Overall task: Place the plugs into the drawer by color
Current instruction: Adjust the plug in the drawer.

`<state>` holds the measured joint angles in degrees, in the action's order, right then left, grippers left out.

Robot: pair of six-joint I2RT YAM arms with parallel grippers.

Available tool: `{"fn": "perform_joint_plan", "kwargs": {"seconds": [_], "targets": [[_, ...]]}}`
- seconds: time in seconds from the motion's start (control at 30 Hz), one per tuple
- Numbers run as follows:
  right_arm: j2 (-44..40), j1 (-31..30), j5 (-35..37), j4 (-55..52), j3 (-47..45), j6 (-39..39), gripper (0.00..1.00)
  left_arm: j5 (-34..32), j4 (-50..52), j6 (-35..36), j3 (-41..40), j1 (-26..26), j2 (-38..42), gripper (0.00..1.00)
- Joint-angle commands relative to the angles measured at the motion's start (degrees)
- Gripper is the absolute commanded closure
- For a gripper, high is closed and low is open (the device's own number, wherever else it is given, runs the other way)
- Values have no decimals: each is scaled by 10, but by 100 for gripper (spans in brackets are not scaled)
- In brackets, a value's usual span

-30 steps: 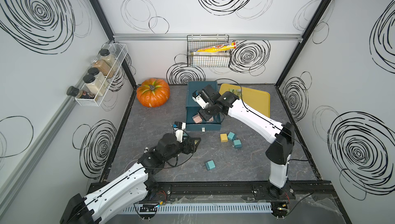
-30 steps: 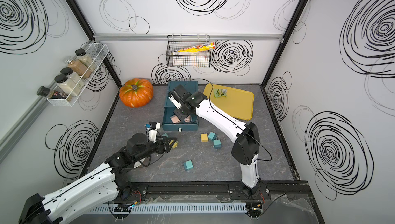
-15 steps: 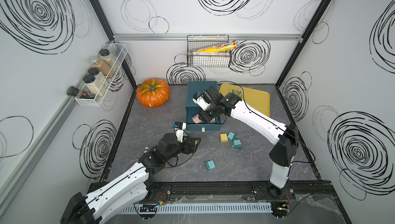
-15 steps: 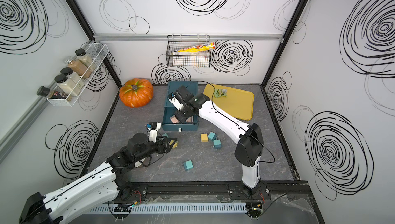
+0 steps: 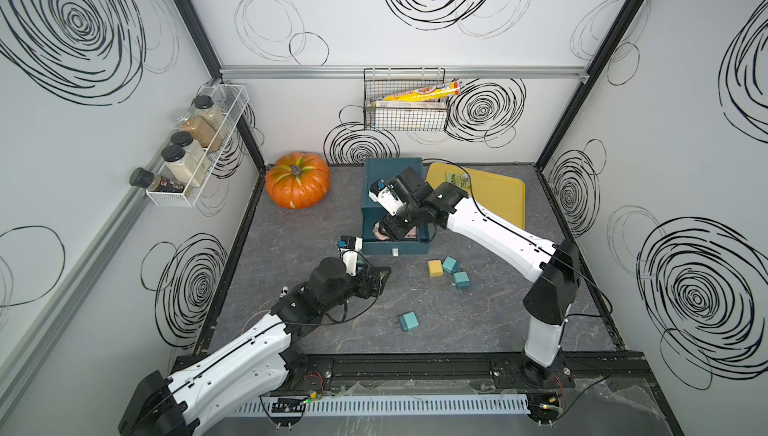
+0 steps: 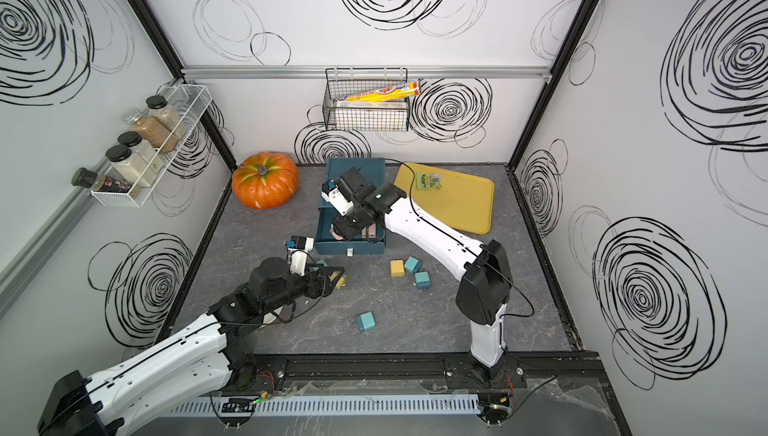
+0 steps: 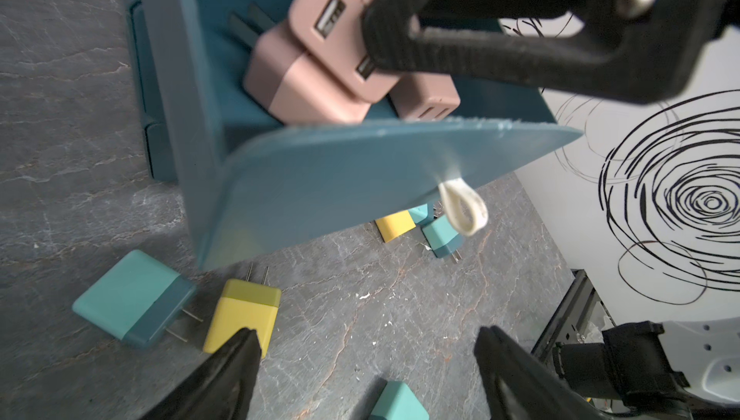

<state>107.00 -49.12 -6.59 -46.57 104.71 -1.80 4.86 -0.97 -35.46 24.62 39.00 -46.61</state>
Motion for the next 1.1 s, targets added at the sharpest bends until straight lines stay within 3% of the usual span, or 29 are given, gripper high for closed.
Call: {"fn": "perform_joint_plan", "kwargs": {"seconds": [0.0,0.13,0.37,0.77,0.9,1.07], "targets": [[-2,-3,-50,35,-1,-7,70,-5,-23,11,22,2,-8,9],[23,-5,-34,26,12,-4,69,-4,-31,9,13,2,-5,9],[55,-4,105,-21,6,4,68,-7,-30,10,12,2,-4,9],[-1,-2,185,-10,-22,-19,68,-4,-31,10,10,0,-1,9],[-5,-1,196,-10,-35,-21,62,-3,-28,10,8,0,-1,9],[0,0,164,-12,-43,-28,45,-6,-27,8,7,1,5,7]]}}
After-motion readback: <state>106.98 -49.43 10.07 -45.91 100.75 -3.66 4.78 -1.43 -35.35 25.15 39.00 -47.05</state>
